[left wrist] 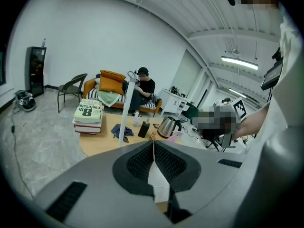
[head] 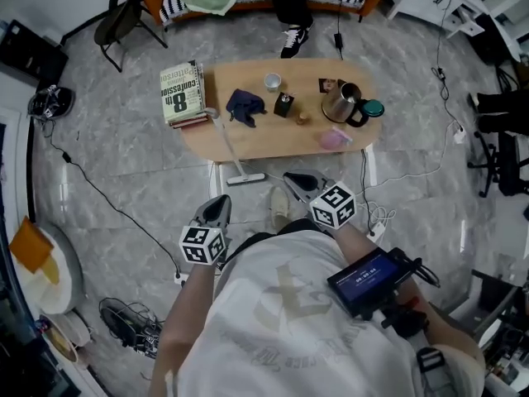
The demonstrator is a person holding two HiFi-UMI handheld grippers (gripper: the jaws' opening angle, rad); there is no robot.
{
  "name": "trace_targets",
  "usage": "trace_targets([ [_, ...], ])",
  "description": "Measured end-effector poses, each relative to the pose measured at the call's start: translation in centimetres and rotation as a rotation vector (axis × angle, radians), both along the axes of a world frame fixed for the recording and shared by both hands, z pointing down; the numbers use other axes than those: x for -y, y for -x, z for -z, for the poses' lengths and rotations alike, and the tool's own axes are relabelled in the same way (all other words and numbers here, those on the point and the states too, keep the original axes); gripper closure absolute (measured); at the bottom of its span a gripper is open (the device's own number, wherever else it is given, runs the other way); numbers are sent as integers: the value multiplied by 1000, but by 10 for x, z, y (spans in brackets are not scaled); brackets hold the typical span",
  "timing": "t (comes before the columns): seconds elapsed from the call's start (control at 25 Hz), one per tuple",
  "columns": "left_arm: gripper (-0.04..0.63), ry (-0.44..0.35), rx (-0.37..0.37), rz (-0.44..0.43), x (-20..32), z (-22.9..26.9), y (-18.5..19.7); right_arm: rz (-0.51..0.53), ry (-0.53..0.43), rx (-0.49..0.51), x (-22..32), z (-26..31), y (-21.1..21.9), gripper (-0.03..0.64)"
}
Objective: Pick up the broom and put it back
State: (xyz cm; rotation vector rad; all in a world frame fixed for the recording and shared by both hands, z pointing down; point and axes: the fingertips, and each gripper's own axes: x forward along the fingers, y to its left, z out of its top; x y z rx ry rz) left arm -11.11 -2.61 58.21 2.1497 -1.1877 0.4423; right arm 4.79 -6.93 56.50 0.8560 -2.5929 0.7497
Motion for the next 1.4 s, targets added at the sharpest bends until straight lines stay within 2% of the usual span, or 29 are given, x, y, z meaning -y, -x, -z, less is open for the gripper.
trace_targets([
  [0.76,578,90,21,110,75,-52,-11,60,95,-36,51,-33,-11,600],
  [1.08,526,119,62,158,104,-71,-9,74,119,-36,73,-43,-13,600],
  [1.28,447,122,108,215,123,-85,-2,70,129,-38,83,-48,-23,600],
  [1.4,439,131,126,235,135,-95,2,60,139,-44,86,-51,-31,600],
])
